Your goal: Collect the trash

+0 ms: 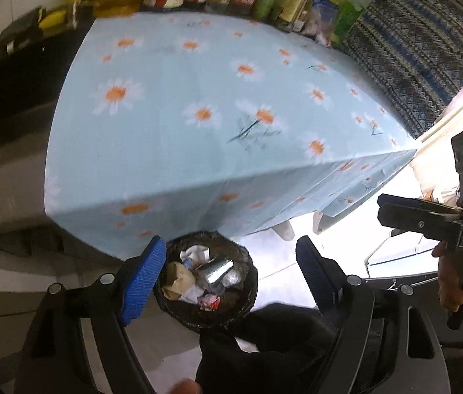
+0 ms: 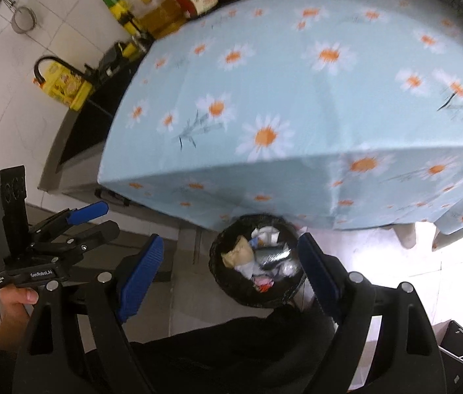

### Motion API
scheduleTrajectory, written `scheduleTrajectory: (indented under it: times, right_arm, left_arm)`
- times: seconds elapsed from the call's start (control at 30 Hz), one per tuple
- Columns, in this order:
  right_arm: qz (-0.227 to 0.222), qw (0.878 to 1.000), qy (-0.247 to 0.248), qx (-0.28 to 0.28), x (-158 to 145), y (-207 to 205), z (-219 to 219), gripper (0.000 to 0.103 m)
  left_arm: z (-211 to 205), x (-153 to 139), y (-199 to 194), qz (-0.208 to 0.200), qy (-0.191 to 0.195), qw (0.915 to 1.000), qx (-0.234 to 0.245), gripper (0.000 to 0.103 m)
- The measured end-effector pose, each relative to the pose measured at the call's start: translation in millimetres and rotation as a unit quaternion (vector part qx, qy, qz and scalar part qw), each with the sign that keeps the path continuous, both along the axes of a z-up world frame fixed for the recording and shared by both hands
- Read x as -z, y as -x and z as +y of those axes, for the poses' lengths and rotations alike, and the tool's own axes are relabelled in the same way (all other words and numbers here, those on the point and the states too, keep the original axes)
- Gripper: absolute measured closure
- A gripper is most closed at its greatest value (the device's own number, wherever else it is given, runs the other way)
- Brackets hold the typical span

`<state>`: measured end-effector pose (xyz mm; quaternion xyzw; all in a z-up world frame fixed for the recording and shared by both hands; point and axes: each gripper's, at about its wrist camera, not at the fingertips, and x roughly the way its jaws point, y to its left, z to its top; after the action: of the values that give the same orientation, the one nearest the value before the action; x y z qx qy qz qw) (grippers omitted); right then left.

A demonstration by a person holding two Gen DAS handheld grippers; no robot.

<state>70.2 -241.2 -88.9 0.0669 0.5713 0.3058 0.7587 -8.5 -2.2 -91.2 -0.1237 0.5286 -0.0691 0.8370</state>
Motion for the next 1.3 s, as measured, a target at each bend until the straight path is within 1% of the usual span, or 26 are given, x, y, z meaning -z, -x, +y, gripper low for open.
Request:
scheduleTrajectory:
  times: [0.03, 0.1, 0.13, 0.17, 0.2, 0.23, 0.3, 0.37, 0.4, 0.43, 0.53, 0.7, 0.77, 0.83, 0.9, 0.97, 1.07, 1.3]
  right_arm:
    - [-0.013, 1.000, -0.002, 0.005, -8.1, -0.9, -5.4, 0.016]
    - [-0.041, 0.999, -0.003, 0.009, -22.0, -1.0, -14.6, 0.015]
    - [-0.053, 0.999, -0.005, 0.010, -27.1, -1.2, -18.2, 0.011]
    - [-0.071, 0.997, -0.008, 0.015, -36.1, -1.4, -26.5, 0.009]
    - [-0.080, 0.997, -0.013, 0.020, -42.3, -1.6, -33.5, 0.007]
    - [-0.083, 0.996, -0.018, 0.023, -45.5, -1.9, -39.4, 0.005]
    - [-0.094, 0.995, -0.025, 0.028, -54.0, -0.4, -52.1, 0.005]
    - [-0.108, 0.993, -0.024, 0.030, -60.6, 1.7, -61.7, 0.005]
    - [-0.113, 0.993, -0.026, 0.034, -62.5, 2.9, -69.6, 0.005]
    - [-0.114, 0.992, -0.026, 0.036, -64.0, 3.7, -73.5, 0.005]
    - [-0.123, 0.991, -0.025, 0.038, -68.8, 5.8, -88.5, 0.005]
    - [-0.150, 0.988, -0.017, 0.027, -78.1, 11.5, -103.2, 0.005]
    - [-0.156, 0.987, -0.017, 0.029, -81.8, 15.1, -109.0, 0.005]
    - [-0.165, 0.986, -0.015, 0.035, -85.0, 18.9, -114.6, 0.005]
    - [-0.167, 0.985, -0.015, 0.042, -86.3, 20.8, -117.4, 0.005]
    - [-0.175, 0.983, -0.013, 0.048, -87.2, 22.9, -119.2, 0.005]
    - [-0.172, 0.983, -0.011, 0.058, -86.7, 24.2, -121.5, 0.005]
    - [-0.178, 0.982, -0.002, 0.056, -90.4, 28.1, -118.8, 0.005]
  left_arm:
    - [-2.8, -6.9, -1.2, -0.008, -0.003, 1.0000, -0.001, 0.024]
    - [-6.4, -16.3, -2.7, -0.013, -0.004, 0.9999, -0.006, 0.024]
    - [-9.8, -23.0, -3.8, -0.015, -0.004, 0.9998, -0.012, 0.024]
    - [-12.7, -28.0, -4.8, -0.020, -0.005, 0.9997, -0.016, 0.024]
    - [-16.7, -34.3, -5.5, -0.023, -0.008, 0.9994, -0.023, 0.024]
    - [-20.4, -39.5, -6.1, -0.024, -0.007, 0.9992, -0.030, 0.022]
    - [-27.5, -48.7, -5.5, -0.029, -0.005, 0.9988, -0.039, 0.017]
    - [-38.3, -58.3, -3.0, -0.038, -0.012, 0.9982, -0.045, 0.009]
    - [-44.0, -60.4, -2.5, -0.040, -0.017, 0.9980, -0.047, 0.008]
    - [-51.4, -63.2, -1.2, -0.041, -0.023, 0.9976, -0.050, 0.007]
    - [-67.0, -68.4, 1.2, -0.040, -0.024, 0.9973, -0.057, 0.007]
    - [-88.5, -83.6, 9.8, -0.068, -0.041, 0.9949, -0.062, 0.007]
    - [-92.4, -87.4, 10.3, -0.072, -0.042, 0.9943, -0.067, 0.007]
    - [-94.5, -89.7, 11.4, -0.076, -0.035, 0.9942, -0.068, 0.007]
    - [-97.2, -90.4, 12.3, -0.082, -0.045, 0.9935, -0.064, 0.007]
    - [-97.3, -88.9, 12.6, -0.085, -0.046, 0.9935, -0.060, 0.007]
    - [-96.0, -87.1, 13.8, -0.083, -0.046, 0.9938, -0.057, 0.007]
    - [-92.1, -86.9, 18.3, -0.084, -0.050, 0.9934, -0.061, 0.007]
